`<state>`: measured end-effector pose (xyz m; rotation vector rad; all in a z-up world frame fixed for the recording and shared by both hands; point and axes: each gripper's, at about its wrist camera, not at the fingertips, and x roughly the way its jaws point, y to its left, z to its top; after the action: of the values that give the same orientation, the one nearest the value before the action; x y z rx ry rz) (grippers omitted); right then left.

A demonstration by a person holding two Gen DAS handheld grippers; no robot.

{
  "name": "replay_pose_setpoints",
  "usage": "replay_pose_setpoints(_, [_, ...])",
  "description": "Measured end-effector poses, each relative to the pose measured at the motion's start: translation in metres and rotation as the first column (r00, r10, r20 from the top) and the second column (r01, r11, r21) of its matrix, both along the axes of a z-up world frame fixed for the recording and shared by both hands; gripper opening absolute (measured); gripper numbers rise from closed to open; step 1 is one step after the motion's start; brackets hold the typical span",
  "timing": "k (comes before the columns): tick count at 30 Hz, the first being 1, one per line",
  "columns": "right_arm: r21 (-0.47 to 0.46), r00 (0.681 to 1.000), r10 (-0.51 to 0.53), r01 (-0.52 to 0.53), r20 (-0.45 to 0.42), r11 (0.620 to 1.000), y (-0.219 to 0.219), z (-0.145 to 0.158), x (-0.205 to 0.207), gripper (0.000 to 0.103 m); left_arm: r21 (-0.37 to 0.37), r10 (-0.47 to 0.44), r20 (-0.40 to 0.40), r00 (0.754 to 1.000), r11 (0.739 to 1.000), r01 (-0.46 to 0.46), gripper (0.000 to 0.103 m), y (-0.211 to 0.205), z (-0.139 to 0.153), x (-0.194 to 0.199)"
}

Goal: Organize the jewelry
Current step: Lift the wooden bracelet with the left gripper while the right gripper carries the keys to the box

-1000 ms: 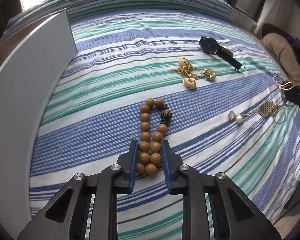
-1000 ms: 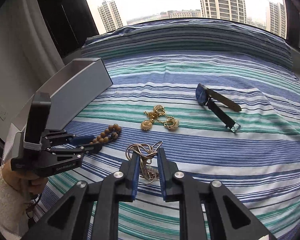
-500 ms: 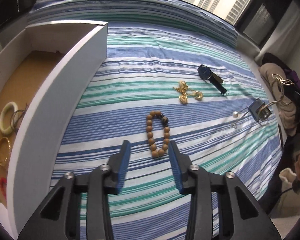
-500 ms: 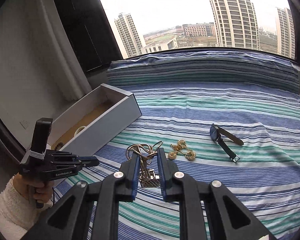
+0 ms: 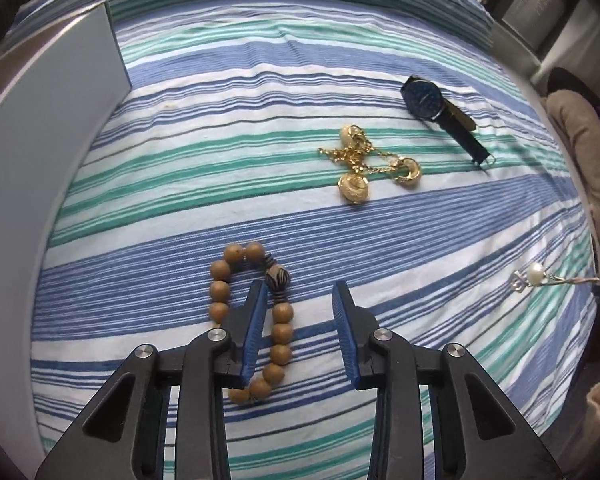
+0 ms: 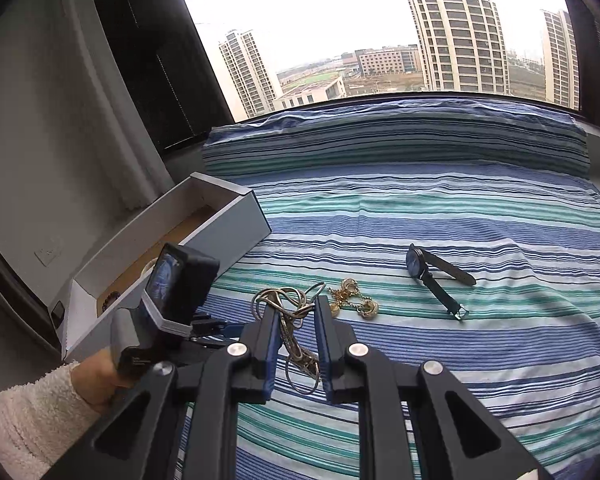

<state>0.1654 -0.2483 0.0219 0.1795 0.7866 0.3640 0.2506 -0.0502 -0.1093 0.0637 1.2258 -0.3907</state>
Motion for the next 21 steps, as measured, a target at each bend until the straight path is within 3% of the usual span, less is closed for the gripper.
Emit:
replay_pose_setpoints(2, [0.001, 1.0, 0.0, 0.0, -0.003, 1.0, -0.003, -0.001, -0.002, 0.017, 0.032, 0.0, 0.031, 1.0, 0.999, -0.001, 0.027, -0.004, -0.002, 0.001])
replay_pose_setpoints(3, [0.004, 1.0, 0.0, 0.0, -0.004, 1.0, -0.004, -0.001, -0.002, 0.017, 0.048, -0.002, 0.046, 0.999, 0.999, 0.0, 0.01, -0.006, -0.003, 0.001])
replay_pose_setpoints(8, [0.032, 1.0, -0.001, 0.001, 0.001, 0.999, -0.011, 0.008, -0.004, 0.017, -0.039, -0.004, 0.036, 0.999, 0.999, 0.006, 0.01, 0.008, 0.008, -0.006])
replay_pose_setpoints(15, [0.052, 0.997, 0.07, -0.072, 0.025, 0.996, 0.002, 0.044, 0.007, 0.017, -0.202, 0.048, 0.118, 0.992, 0.979, -0.023, 0.01, 0.068, 0.097, -0.036])
replay_pose_setpoints(21, [0.061, 0.987, 0.15, -0.154, 0.063, 0.986, 0.039, 0.077, 0.036, 0.017, -0.248, 0.156, 0.215, 0.964, 0.964, -0.1, 0.011, 0.141, 0.184, -0.051])
